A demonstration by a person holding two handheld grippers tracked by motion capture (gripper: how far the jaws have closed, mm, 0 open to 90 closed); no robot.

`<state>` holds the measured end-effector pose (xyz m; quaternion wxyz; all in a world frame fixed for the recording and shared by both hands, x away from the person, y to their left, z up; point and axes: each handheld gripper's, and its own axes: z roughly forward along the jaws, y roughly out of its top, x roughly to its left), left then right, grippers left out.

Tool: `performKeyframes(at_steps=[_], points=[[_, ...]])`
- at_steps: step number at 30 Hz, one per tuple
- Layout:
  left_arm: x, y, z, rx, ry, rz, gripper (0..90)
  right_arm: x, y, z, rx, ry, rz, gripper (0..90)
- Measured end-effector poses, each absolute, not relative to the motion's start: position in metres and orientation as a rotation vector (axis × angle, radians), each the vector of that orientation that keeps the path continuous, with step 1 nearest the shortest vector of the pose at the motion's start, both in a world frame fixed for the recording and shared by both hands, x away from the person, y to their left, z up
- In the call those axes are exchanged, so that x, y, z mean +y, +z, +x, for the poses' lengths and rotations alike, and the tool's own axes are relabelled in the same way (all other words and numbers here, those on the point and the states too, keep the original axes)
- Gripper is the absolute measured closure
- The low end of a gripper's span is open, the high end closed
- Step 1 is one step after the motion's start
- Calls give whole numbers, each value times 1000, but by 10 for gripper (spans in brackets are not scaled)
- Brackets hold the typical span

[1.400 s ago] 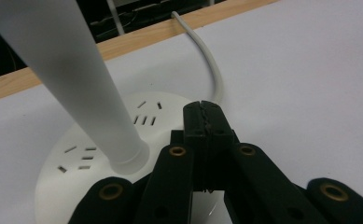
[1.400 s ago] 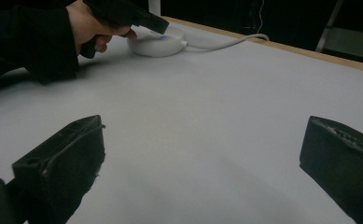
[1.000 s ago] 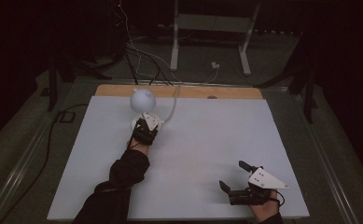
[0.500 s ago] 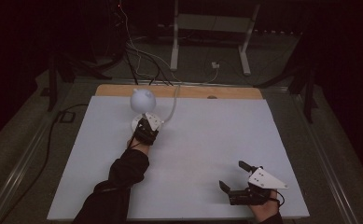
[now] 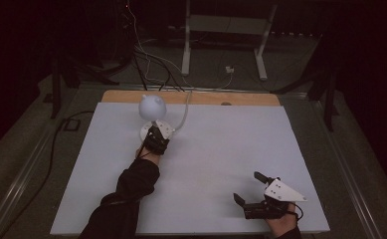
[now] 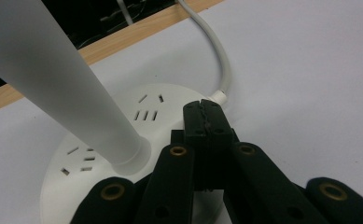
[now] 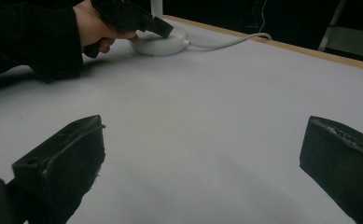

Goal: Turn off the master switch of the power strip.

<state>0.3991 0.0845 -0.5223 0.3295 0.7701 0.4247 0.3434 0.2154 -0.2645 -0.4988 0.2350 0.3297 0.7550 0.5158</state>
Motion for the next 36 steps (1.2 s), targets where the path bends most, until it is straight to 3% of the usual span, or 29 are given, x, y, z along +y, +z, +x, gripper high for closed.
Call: performKeyframes(at_steps=[36], points=[[81, -513, 408, 1091, 855, 2145, 900, -264, -499, 216, 2078, 1415, 905, 0]])
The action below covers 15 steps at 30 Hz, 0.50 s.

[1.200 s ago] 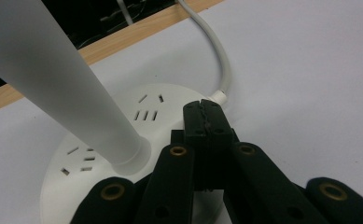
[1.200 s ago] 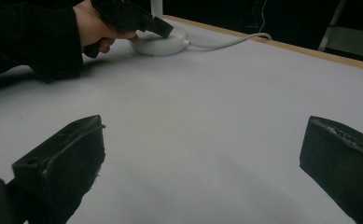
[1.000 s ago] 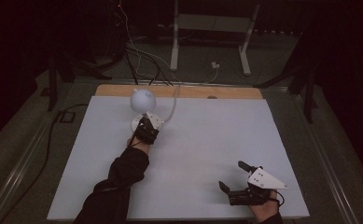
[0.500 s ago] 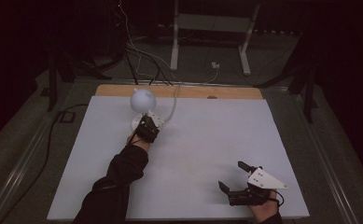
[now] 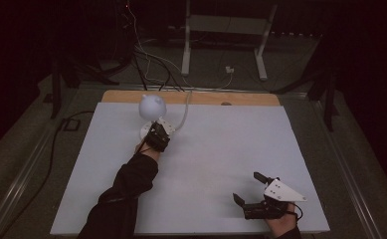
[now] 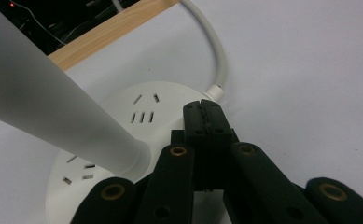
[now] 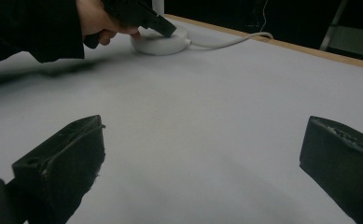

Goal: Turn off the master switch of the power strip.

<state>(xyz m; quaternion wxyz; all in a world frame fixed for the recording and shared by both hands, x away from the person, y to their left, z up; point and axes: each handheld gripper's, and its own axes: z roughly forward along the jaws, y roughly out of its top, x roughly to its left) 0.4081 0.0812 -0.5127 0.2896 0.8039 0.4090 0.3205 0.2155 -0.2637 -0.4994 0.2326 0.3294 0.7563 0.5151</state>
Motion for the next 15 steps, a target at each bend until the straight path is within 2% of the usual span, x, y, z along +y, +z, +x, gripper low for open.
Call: performKeyframes(at_steps=[11, 15], points=[[83, -511, 408, 1083, 859, 2104, 900, -264, -500, 216, 2080, 1415, 913, 0], [83, -511, 406, 1095, 817, 2089, 900, -265, -499, 216, 2070, 1422, 906, 0]])
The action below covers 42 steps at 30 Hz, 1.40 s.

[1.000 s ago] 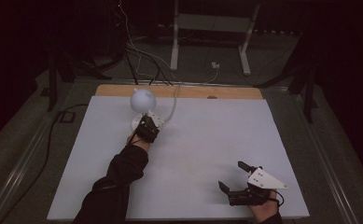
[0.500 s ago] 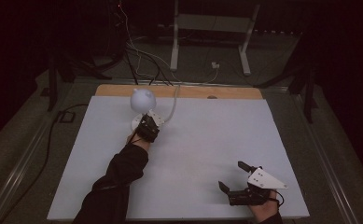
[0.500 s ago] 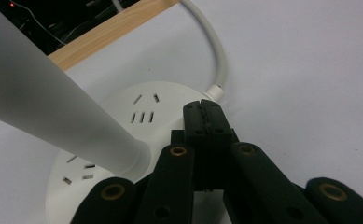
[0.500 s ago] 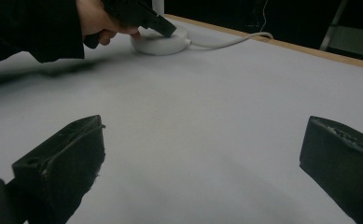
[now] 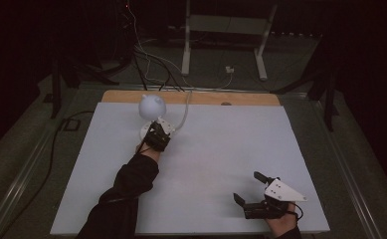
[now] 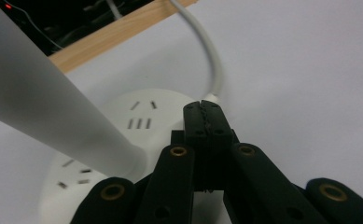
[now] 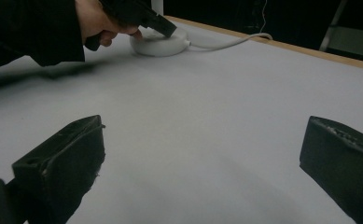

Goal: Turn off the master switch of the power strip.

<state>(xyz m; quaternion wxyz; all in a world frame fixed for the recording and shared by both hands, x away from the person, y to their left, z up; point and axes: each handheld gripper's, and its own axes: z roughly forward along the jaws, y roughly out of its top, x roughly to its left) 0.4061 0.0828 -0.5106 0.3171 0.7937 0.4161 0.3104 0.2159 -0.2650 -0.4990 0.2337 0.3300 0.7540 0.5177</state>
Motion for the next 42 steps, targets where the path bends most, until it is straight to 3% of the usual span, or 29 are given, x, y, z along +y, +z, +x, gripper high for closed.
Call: performKeyframes(at_steps=[13, 18, 23, 28, 33, 37, 42], points=[[86, -493, 398, 1064, 808, 2053, 900, -265, -499, 216, 2075, 1416, 911, 0], [86, -488, 397, 1091, 749, 2044, 882, -265, -499, 216, 2075, 1416, 912, 0], [85, -483, 392, 1102, 695, 2028, 728, -265, -499, 216, 2073, 1418, 913, 0], [84, -476, 387, 1075, 615, 2040, 484, -265, -499, 216, 2070, 1420, 914, 0], [83, -469, 381, 1041, 545, 2045, 351, -265, -499, 216, 2070, 1418, 916, 0], [83, -466, 376, 990, 467, 2080, 144, -265, -499, 216, 2068, 1417, 915, 0], [88, -462, 369, 940, 388, 2076, 61, -265, -499, 216, 2068, 1416, 916, 0]])
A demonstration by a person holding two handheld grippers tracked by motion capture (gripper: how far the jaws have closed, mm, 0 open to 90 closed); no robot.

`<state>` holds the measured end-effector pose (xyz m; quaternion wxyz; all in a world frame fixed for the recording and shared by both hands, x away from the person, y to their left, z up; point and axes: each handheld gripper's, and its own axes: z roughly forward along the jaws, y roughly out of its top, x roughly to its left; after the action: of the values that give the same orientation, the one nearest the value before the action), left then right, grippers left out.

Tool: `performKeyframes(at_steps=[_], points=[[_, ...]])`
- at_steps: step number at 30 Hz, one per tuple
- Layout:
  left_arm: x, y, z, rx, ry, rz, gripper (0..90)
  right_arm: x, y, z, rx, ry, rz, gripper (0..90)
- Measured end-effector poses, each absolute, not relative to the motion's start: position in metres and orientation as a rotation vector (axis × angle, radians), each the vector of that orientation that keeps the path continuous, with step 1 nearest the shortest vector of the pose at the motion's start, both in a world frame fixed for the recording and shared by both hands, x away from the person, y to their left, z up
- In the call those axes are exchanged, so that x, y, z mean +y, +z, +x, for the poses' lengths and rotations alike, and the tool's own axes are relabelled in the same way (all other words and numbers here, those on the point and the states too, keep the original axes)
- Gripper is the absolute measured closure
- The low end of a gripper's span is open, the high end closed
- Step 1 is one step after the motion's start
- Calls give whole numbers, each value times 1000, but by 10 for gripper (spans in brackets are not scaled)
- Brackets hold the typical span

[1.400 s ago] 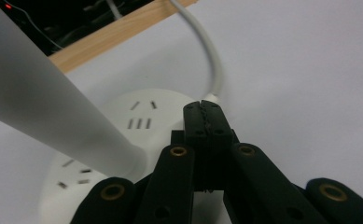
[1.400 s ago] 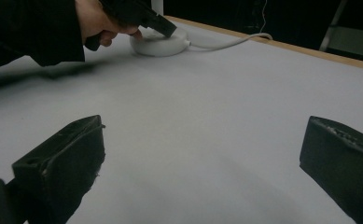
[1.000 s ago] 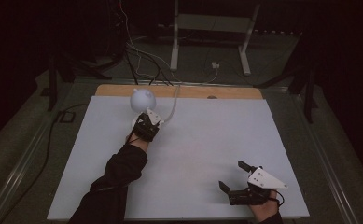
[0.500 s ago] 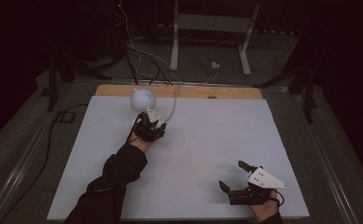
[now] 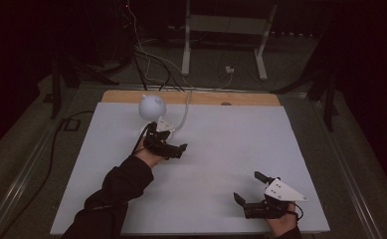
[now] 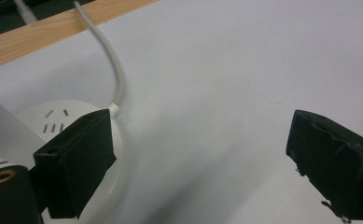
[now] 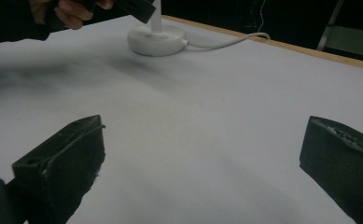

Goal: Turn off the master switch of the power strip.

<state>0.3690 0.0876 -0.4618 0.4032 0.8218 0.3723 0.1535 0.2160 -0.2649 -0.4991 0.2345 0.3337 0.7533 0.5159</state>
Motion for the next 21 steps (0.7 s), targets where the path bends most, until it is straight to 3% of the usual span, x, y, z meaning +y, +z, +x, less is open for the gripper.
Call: performKeyframes(at_steps=[1, 5, 21], points=[[88, -461, 367, 915, 360, 2091, 16, -265, -499, 216, 2068, 1416, 916, 0], [91, -457, 358, 838, 277, 2112, 2, -265, -499, 216, 2070, 1412, 916, 0], [122, -451, 326, 775, 268, 2106, 2, -264, -498, 216, 2066, 1413, 910, 0]])
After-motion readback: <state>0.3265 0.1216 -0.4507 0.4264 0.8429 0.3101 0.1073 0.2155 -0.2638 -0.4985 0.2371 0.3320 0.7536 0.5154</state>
